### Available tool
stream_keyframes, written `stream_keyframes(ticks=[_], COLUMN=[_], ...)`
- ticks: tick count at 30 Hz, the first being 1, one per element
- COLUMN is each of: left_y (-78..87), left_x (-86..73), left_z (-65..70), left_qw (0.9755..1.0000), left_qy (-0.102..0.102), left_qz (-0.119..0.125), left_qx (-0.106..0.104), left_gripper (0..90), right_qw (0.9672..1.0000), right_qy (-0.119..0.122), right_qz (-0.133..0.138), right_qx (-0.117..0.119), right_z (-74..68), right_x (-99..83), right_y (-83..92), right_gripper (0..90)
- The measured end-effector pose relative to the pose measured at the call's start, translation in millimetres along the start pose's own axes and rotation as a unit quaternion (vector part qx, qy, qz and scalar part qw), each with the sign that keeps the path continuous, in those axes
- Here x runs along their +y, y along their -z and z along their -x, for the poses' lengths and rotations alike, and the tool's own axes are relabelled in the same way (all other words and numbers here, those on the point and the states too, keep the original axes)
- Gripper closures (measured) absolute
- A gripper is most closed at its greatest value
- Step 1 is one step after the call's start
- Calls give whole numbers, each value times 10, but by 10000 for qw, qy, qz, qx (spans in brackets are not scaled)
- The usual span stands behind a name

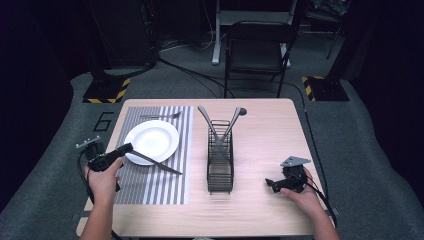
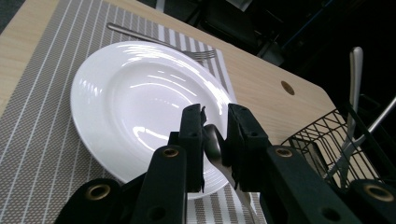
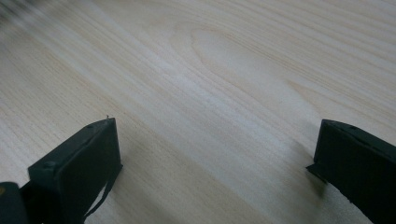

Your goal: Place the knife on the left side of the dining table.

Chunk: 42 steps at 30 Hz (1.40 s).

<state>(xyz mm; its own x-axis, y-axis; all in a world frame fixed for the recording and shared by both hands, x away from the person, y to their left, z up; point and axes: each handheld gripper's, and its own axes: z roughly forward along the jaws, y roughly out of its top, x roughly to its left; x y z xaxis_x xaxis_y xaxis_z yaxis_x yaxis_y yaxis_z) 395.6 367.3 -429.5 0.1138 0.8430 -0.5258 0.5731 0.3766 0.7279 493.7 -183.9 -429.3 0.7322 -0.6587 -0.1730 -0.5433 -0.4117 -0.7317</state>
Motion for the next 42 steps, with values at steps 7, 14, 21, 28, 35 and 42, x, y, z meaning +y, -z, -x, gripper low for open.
stream_keyframes(ticks=[7, 14, 21, 28, 35, 42], left_y=[-1, -35, -62, -90, -91, -100], left_x=[-100, -161, -205, -263, -312, -365], left_z=[-171, -317, -412, -495, -565, -622], left_qw=[9997, 9989, 9984, 9973, 9966, 9962], left_qy=[199, 448, 482, 641, 727, 753], left_qz=[30, -2, -74, -123, -174, -188], left_qx=[138, 161, 271, 338, 339, 388], left_gripper=[745, 735, 721, 711, 706, 699], right_qw=[10000, 10000, 10000, 10000, 10000, 10000], right_qy=[-10, 1, -1, -1, -6, -6], right_qz=[-10, 4, 2, 0, -4, -5], right_qx=[11, -4, -1, -1, 8, 7], right_z=[-1, 0, 0, 0, -1, -1], right_x=[0, 0, 0, 0, 0, 0], right_y=[0, -1, -1, 0, 0, 0], right_gripper=[0, 0, 0, 0, 0, 0])
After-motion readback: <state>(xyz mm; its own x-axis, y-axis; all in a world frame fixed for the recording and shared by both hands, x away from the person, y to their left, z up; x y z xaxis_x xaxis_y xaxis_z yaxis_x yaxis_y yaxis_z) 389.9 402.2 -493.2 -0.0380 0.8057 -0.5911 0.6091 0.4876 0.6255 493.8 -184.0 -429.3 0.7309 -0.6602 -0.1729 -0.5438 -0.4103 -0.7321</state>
